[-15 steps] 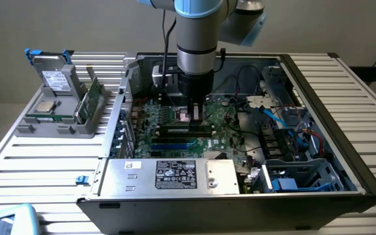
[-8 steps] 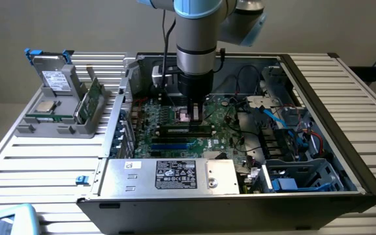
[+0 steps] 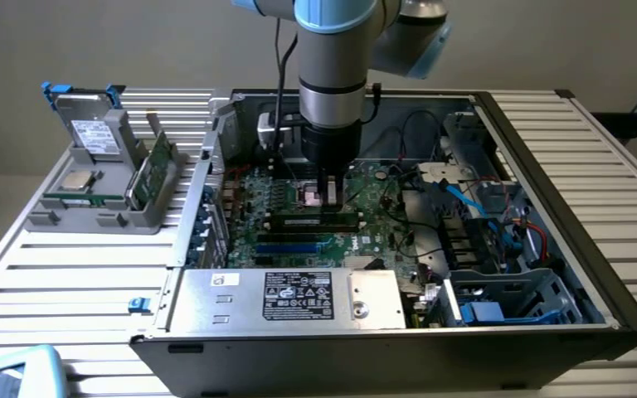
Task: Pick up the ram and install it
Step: 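Insert the ram into the slot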
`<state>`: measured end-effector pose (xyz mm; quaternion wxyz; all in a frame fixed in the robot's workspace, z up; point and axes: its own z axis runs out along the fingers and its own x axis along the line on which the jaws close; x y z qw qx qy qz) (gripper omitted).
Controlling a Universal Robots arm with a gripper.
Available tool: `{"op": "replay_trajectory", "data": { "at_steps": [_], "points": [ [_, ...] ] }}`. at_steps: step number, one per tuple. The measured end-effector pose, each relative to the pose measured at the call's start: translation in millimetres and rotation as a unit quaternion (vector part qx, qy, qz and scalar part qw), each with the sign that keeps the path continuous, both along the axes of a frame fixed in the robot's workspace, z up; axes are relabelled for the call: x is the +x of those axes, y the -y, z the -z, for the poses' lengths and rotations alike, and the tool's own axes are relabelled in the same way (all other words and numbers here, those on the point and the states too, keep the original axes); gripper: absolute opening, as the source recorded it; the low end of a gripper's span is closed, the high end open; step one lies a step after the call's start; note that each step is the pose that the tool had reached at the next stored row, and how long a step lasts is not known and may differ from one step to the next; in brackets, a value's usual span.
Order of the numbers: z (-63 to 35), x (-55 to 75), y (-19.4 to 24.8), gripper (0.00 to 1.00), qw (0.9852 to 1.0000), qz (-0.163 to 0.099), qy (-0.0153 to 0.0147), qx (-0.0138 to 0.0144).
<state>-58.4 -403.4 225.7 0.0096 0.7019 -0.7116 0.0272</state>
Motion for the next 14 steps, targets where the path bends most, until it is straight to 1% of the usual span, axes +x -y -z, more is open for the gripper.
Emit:
{"op": "replay_trajectory", "data": {
  "at_steps": [8,9,11,14],
  "points": [
    [0.0,0.0,0.0,0.15,1.0,0.0,0.0,0.0],
    [0.0,0.0,0.0,0.22,1.0,0.0,0.0,0.0],
    [-0.2,0.0,0.0,0.22,1.0,0.0,0.0,0.0],
    [-4.6,0.8,0.0,0.22,1.0,0.001,0.0,0.0]
  ]
}}
